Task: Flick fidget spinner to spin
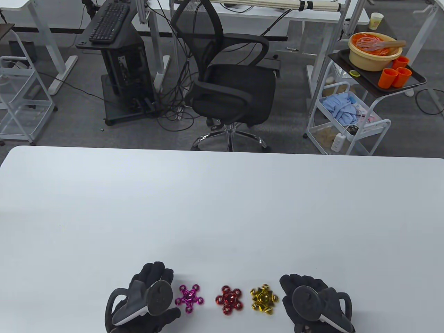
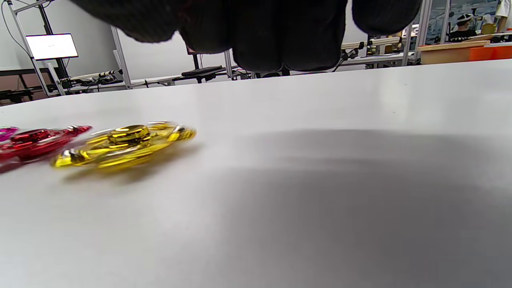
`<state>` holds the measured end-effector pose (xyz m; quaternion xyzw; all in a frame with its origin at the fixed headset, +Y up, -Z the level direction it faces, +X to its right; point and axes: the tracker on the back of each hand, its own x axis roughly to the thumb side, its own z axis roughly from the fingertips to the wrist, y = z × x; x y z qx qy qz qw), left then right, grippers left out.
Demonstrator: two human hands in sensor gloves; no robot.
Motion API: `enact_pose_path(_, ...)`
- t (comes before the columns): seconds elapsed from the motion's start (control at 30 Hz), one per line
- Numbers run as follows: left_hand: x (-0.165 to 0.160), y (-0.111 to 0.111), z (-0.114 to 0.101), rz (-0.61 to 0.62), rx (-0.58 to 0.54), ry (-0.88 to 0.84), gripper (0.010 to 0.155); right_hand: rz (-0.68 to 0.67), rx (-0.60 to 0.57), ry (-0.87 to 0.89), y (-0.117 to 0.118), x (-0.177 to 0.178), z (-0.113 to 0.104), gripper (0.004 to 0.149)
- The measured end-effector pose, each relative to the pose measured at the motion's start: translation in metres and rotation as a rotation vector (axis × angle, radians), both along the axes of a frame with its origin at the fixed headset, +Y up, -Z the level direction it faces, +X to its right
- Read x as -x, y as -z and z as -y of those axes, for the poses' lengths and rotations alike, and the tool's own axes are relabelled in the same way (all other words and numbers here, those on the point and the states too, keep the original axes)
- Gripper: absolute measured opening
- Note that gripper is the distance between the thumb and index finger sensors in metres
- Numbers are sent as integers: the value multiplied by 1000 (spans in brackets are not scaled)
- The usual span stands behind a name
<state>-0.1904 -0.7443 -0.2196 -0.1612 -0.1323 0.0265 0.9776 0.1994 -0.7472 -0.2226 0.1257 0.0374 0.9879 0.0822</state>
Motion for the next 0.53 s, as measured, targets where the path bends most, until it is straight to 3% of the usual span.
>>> enact_pose_path(0.53, -4, 4, 6, -2, 62, 29, 92, -65, 20, 2, 0, 6, 3, 53)
